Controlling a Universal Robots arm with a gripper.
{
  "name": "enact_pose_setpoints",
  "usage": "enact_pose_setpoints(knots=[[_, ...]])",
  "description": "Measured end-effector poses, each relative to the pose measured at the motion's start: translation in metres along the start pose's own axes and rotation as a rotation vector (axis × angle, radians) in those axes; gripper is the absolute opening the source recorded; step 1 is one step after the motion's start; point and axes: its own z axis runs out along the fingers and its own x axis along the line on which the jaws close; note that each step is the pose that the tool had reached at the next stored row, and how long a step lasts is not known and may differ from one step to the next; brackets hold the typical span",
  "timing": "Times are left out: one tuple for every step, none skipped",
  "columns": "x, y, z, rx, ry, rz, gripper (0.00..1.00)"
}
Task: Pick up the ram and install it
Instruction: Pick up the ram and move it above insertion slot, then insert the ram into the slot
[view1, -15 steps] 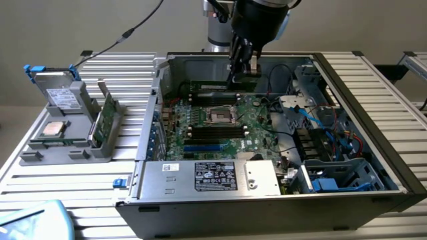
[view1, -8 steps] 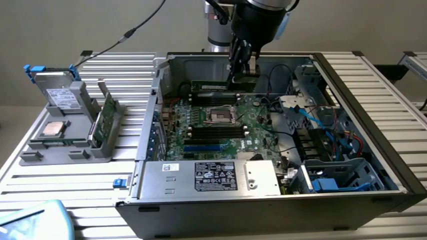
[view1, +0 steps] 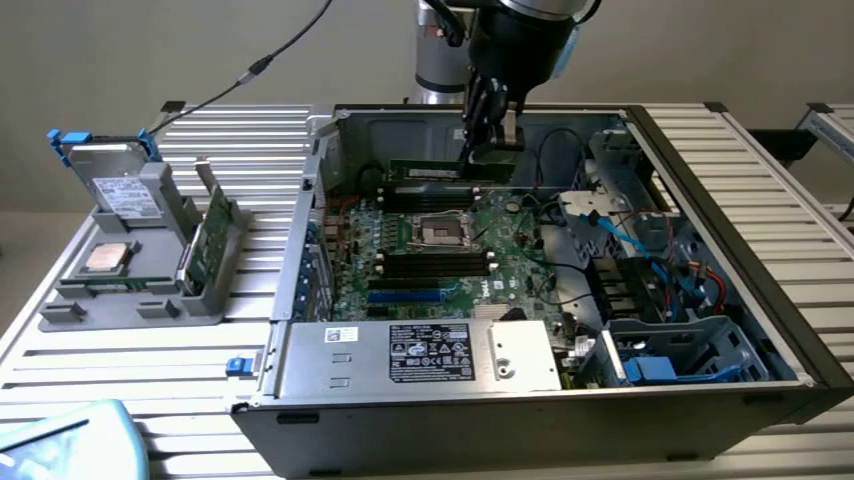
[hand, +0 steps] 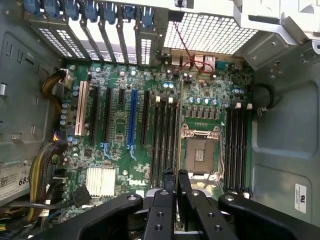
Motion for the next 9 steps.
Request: enact_pose_setpoints(knots=[[-0.0010, -0.0020, -0.0002, -0.0002, 0.0007, 0.000, 0.14], [-0.0013, -0.0021, -0.0002, -0.0001, 0.0009, 0.000, 0.14], [-0.0014, -0.0021, -0.0002, -0.0001, 0.0010, 0.000, 0.14], [-0.0014, -0.0021, -0.0002, -0.0001, 0.0009, 0.000, 0.14], [-0.0014, -0.0021, -0.0002, -0.0001, 0.0009, 0.000, 0.14], [-0.0014, -0.0021, -0.0002, 0.0000, 0.0009, 0.000, 0.14], [-0.0014, -0.0021, -0.0002, -0.0001, 0.0009, 0.000, 0.14], [-0.0014, -0.0021, -0.0002, -0.0001, 0.0009, 0.000, 0.14], [-0.0014, -0.0021, -0.0002, -0.0001, 0.0009, 0.000, 0.14]])
